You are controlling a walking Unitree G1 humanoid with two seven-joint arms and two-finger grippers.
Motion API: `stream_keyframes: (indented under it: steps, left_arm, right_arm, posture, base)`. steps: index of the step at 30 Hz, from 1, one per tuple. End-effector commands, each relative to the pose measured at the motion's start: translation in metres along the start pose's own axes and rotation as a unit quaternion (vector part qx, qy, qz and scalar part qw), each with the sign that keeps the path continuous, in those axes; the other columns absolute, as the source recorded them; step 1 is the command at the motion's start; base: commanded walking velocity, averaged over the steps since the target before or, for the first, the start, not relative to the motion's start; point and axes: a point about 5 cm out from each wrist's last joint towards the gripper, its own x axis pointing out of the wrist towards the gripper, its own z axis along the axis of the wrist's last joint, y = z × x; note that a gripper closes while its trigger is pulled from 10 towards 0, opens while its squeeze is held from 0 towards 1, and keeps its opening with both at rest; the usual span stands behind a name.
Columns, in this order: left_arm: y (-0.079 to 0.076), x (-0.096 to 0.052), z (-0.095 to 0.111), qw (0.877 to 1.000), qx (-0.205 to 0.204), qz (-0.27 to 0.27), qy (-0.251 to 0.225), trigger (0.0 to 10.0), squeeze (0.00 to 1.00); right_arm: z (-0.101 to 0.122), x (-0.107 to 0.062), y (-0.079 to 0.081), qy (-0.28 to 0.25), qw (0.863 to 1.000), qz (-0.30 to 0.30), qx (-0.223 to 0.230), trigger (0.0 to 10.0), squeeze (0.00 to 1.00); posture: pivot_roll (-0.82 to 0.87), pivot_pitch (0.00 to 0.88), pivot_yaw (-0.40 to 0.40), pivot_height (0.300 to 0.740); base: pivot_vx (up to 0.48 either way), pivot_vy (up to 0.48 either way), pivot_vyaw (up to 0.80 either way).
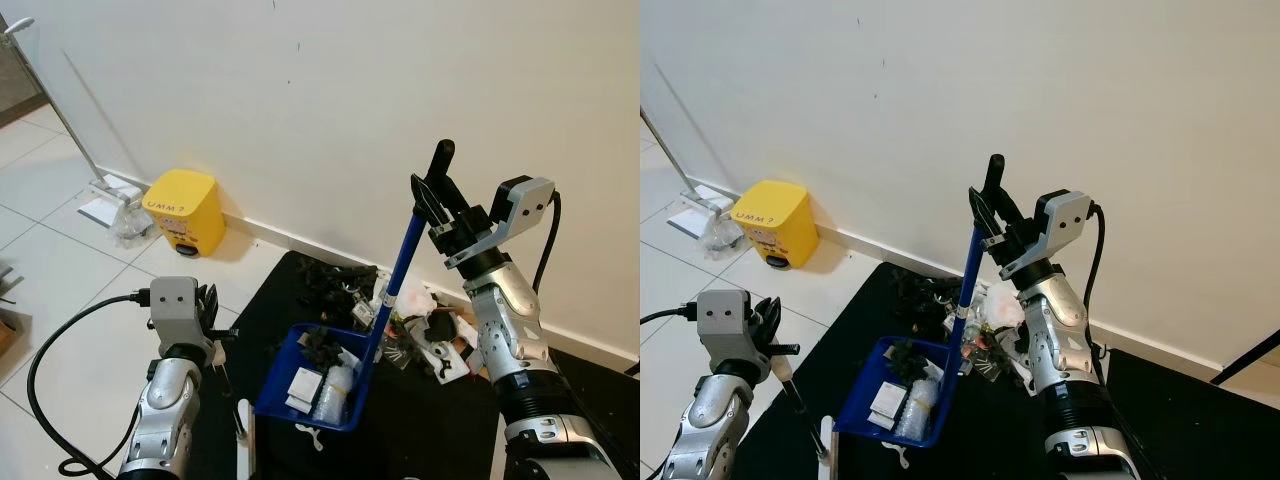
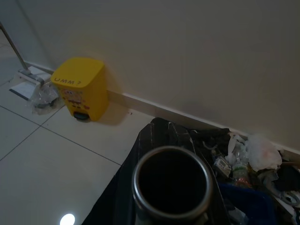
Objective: Sweep floor
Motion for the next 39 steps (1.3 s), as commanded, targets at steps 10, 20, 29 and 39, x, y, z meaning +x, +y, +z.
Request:
stream_keyframes:
  steps: [10, 20, 29, 39]
  left_arm:
    - [0.002, -0.007, -0.021, 0.999, 0.003, 0.001, 0.04, 10.0, 0.94]
    - [0.005, -0.007, -0.027, 0.999, 0.007, 0.0, 0.054, 10.0, 0.31]
    - [0.016, -0.001, -0.034, 0.997, 0.022, 0.015, 0.078, 0.0, 0.0]
    - [0.016, -0.001, -0.034, 0.997, 0.019, 0.014, 0.075, 2.7, 0.0]
  right_arm:
    - [0.01, 0.004, 0.002, -0.023, 1.0, 0.007, -0.004, 10.0, 0.0]
    - [0.011, 0.005, 0.001, -0.024, 1.0, 0.008, -0.005, 10.0, 0.0]
    - [0.012, 0.007, 0.002, -0.027, 1.0, 0.009, -0.005, 10.0, 0.0]
    - [0.012, 0.005, 0.001, -0.027, 1.0, 0.005, -0.005, 10.0, 0.0]
  posture:
    - [0.08, 0.121, -0.001, 0.74]
    - [0.08, 0.12, -0.002, 0.74]
    - [0.08, 0.116, -0.002, 0.74]
    - [0.08, 0.121, 0.001, 0.74]
  base:
    - [0.0, 0.0, 0.0]
    - [0.0, 0.0, 0.0]
    - [0.0, 0.0, 0.0]
    - [0.0, 0.0, 0.0]
